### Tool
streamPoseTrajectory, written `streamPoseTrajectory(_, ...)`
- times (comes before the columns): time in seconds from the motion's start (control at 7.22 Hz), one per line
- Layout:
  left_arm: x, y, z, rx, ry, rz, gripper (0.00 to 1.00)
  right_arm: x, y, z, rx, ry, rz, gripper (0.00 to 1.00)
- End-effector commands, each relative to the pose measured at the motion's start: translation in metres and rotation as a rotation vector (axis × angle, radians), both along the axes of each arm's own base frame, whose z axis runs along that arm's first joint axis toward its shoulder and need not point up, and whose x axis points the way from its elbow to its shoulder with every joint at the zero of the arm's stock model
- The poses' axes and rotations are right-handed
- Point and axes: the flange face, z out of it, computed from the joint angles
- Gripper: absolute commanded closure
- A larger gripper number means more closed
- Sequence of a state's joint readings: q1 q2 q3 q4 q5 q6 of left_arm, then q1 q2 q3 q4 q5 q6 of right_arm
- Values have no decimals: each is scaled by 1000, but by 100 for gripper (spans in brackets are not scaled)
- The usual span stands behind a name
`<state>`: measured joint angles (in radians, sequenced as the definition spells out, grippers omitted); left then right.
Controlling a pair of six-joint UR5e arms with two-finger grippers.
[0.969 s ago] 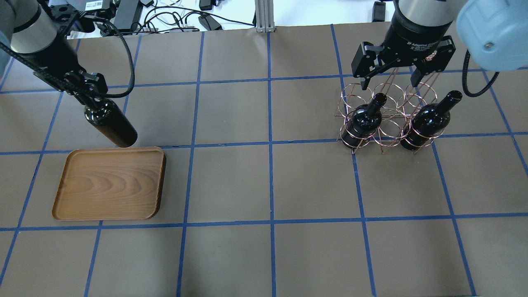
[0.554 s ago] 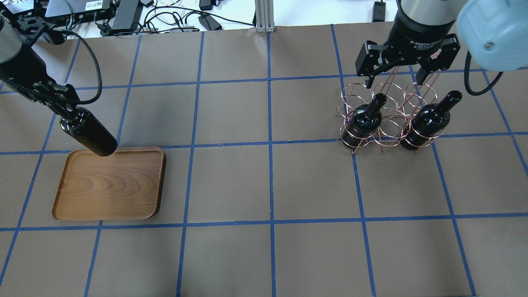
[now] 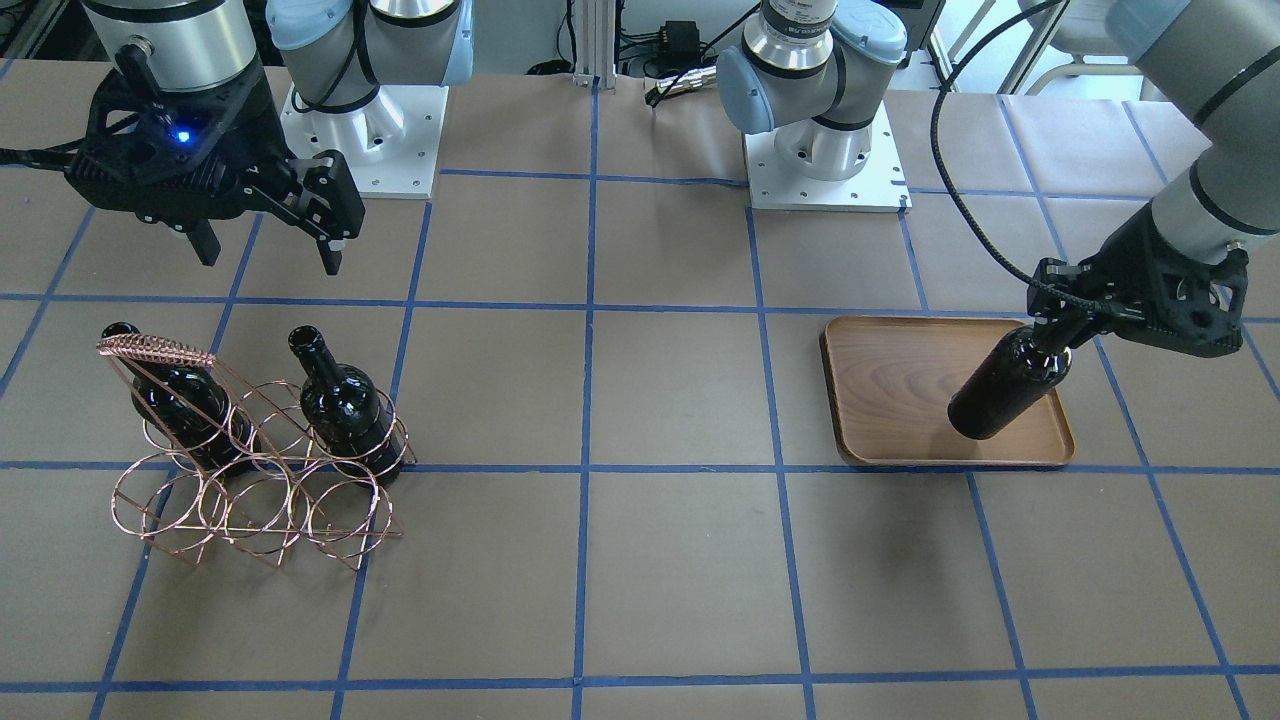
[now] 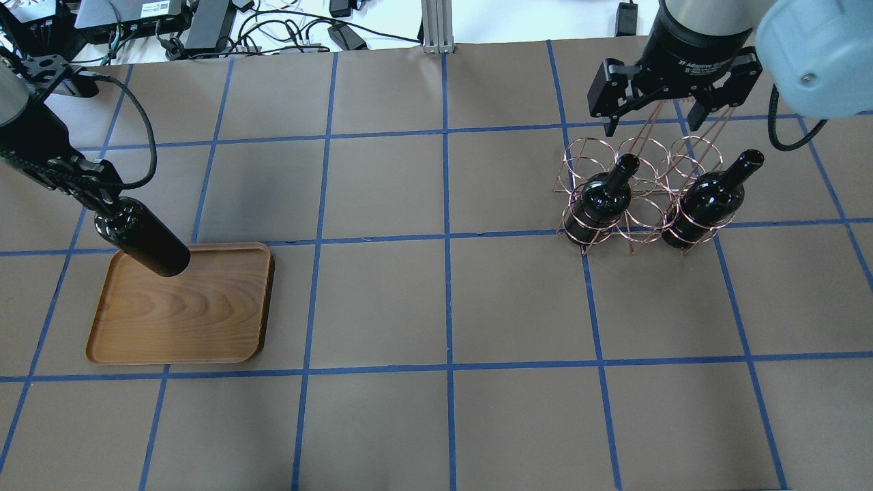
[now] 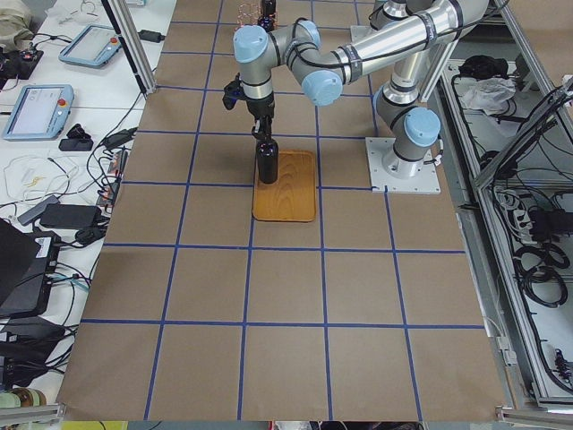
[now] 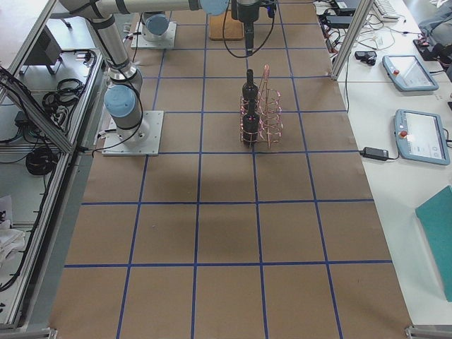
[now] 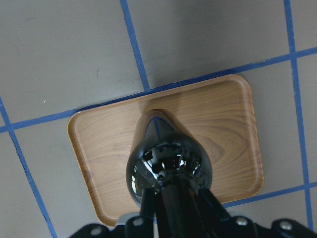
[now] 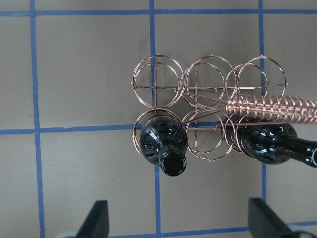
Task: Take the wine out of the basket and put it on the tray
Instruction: 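Lower the bottle onto the wooden tray with the left gripper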
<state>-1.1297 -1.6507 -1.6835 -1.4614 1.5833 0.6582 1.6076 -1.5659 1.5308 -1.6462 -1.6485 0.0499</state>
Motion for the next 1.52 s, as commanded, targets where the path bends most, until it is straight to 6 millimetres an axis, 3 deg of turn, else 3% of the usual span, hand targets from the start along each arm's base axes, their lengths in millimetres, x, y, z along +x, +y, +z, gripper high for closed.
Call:
streamPoseTrajectory(0.0,12,1,-7,-1,42,7,100,1,13,-24,124,8,-5,0)
streamPoseTrajectory(0.14,11,2,-16,13,48,9,100,-1,15,-36,152,15,-7,0)
streamPoseTrajectory(0.42,10,4,-21,22,48,4,100,0,17,-35,152,11,1,0)
streamPoseTrajectory(0.69,11,4,-24,32,45,6,100,0,21,-20,111,0,7,0)
streamPoseTrajectory(1.38,15,6,-27,54,31,13,100,2,24,-5,85,-15,2,0)
